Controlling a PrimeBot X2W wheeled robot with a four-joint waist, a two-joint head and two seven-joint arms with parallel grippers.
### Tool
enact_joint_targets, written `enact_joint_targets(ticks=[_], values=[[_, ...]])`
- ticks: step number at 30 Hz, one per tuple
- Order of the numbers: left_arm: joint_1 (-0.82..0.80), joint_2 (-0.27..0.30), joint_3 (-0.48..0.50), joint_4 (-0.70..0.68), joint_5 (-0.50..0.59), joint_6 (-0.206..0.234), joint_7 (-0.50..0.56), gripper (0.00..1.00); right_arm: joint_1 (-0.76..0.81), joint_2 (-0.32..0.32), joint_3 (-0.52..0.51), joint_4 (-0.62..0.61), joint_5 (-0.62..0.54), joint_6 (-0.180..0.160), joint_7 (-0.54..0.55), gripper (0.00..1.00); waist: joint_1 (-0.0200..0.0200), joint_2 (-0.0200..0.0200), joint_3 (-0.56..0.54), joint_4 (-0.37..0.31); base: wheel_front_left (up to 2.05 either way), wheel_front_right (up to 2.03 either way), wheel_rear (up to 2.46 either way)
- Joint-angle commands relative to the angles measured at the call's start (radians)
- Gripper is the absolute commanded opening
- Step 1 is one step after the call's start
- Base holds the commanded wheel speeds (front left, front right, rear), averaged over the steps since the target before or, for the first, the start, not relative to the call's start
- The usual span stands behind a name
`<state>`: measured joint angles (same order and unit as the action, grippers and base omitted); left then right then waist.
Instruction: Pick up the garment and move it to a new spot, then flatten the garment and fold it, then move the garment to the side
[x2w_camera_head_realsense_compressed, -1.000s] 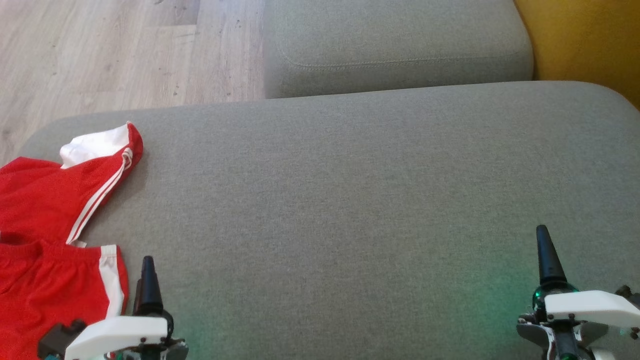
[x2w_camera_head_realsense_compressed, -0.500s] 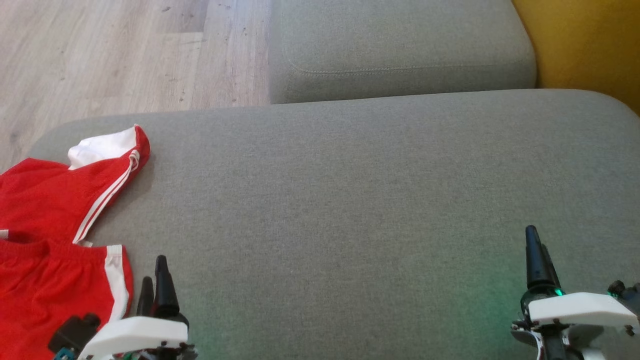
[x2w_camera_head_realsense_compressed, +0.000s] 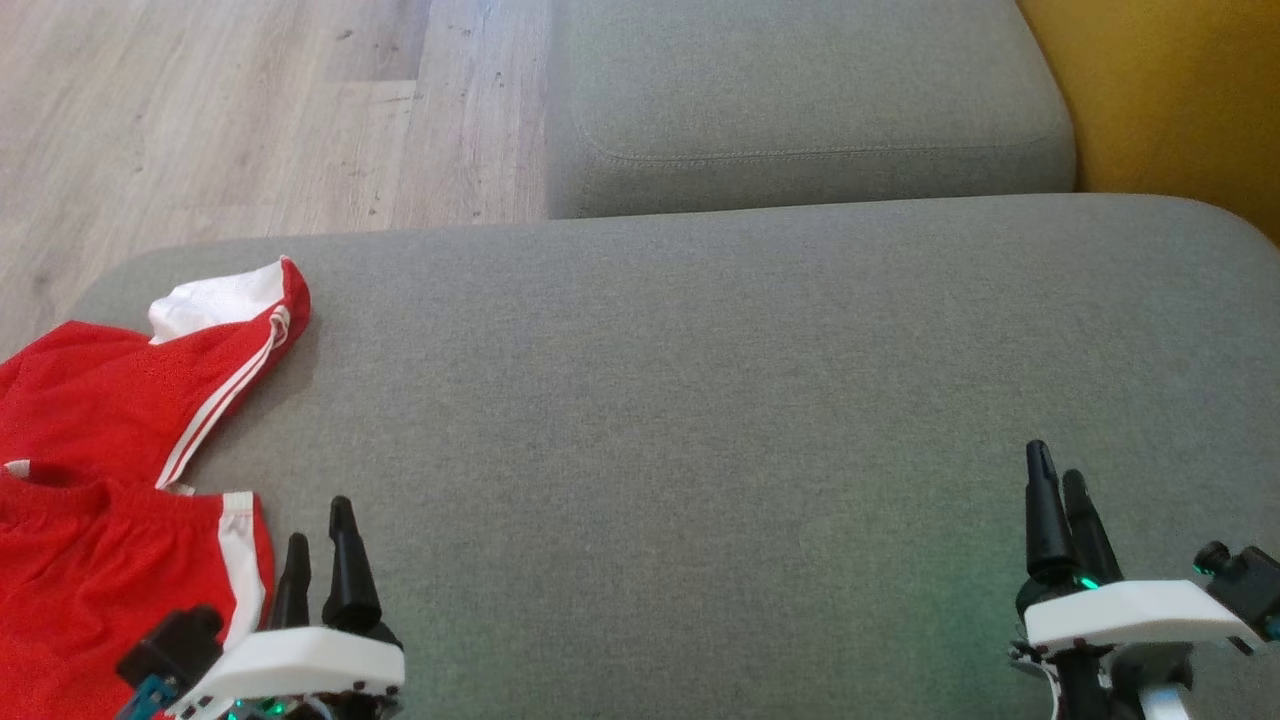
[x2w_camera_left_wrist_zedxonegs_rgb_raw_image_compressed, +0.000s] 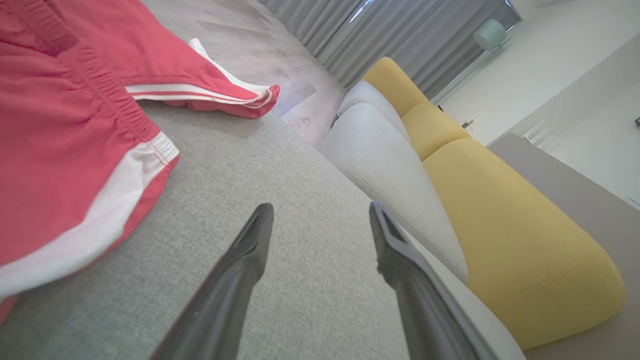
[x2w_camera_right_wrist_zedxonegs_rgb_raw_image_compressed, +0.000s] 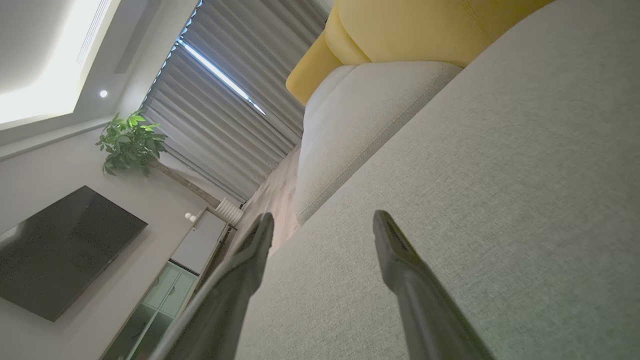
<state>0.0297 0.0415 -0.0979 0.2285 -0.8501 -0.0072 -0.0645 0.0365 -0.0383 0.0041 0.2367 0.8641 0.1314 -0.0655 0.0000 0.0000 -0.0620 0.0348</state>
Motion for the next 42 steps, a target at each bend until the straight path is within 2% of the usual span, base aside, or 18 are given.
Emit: enact_joint_targets(ticks=[1, 12, 18, 42], values=[[-0.023, 0.009, 0.004, -0.04, 0.047, 0.008, -0.015, 1.0, -0.018, -0.007, 0.021, -0.045, -0.04, 0.0, -0.015, 1.0, 0.0, 0.0, -0.002, 0.001, 0.0, 0.0, 0.0], [-0.025, 0.019, -0.043, -0.037, 0.198, 0.037, -0.047, 1.0, -0.008, -0.008, 0.05, -0.063, -0.175, 0.0, -0.048, 1.0, 0.0, 0.0, -0.013, 0.008, 0.0, 0.0, 0.0], [-0.024, 0.018, -0.051, -0.052, 0.244, 0.041, -0.062, 1.0, -0.002, -0.008, 0.058, -0.065, -0.237, 0.0, -0.062, 1.0, 0.0, 0.0, -0.018, 0.012, 0.0, 0.0, 0.0], [-0.015, 0.02, -0.114, -0.088, 0.56, 0.072, -0.133, 1.0, 0.009, -0.01, 0.109, -0.099, -0.541, -0.001, -0.133, 1.0, 0.0, 0.0, -0.037, 0.024, 0.0, 0.0, 0.0]])
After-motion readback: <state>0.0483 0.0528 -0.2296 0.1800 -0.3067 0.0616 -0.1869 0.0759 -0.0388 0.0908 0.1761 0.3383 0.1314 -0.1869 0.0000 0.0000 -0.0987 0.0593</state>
